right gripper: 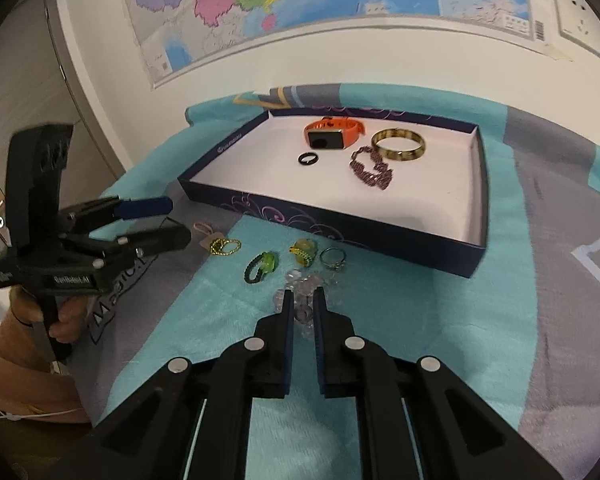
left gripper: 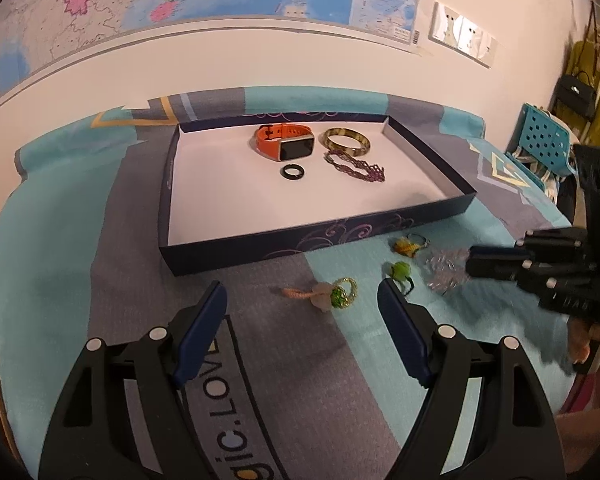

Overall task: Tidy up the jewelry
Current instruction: 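Withdraw both open tools from the box toward the remaining jewelry, then grasp the pink hair tie with the left tool while the right grasps the crystal bracelet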

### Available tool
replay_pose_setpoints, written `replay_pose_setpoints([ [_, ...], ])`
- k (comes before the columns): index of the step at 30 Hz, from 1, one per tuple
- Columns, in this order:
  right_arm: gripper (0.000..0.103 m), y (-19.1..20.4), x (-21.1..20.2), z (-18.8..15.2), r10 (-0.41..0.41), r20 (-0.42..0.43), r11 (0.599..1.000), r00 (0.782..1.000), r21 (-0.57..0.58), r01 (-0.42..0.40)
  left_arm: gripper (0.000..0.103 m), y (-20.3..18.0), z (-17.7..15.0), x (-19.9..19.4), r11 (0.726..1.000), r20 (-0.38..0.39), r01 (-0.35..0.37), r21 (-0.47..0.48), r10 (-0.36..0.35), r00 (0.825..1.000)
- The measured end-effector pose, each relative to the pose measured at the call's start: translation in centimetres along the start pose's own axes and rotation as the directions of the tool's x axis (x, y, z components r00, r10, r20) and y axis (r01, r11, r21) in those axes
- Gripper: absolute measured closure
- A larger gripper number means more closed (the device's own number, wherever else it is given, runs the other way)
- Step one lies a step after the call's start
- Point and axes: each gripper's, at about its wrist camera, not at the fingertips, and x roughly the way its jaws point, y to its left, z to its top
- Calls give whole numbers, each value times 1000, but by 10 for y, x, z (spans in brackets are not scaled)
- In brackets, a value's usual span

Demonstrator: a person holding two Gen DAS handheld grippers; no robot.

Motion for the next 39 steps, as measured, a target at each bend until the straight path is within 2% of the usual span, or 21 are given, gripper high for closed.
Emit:
replay_pose_setpoints([
  [7, 95, -7, -7, -2, 4, 19, 1000, 1000, 27, -4, 29, -5, -7, 4, 1000, -23, 10, 30, -9, 1000],
  [15, 95, -9, -1, -8, -28, -11, 999, 1000, 31, 28, 35, 0, -6, 13, 1000, -48, 16, 8, -15, 999],
  [22, 95, -14, 0, -11, -32, -13, 998, 999, 48, 33, 49, 9, 1, 20, 1000, -54, 2, -16, -3, 999],
  [25, 95, -14, 2, -10, -30, -14, 998, 999, 51, 31, 58, 13, 3, 23, 999, -68, 31, -34, -33, 997],
  [31, 94, -14, 4, -11, -27, -19, 998, 999, 55, 28, 60, 8, 5, 32, 998, -87, 56, -18, -57, 995],
  [34, 94, -15, 5, -12, -23, -21, 998, 1000, 62, 24, 73, 5, 6, 36, 998, -99, 62, -4, -62, 993],
  [39, 92, -16, 4, -12, -27, -19, 997, 999, 68, 28, 72, 1, 5, 35, 999, -98, 54, 9, -53, 994],
])
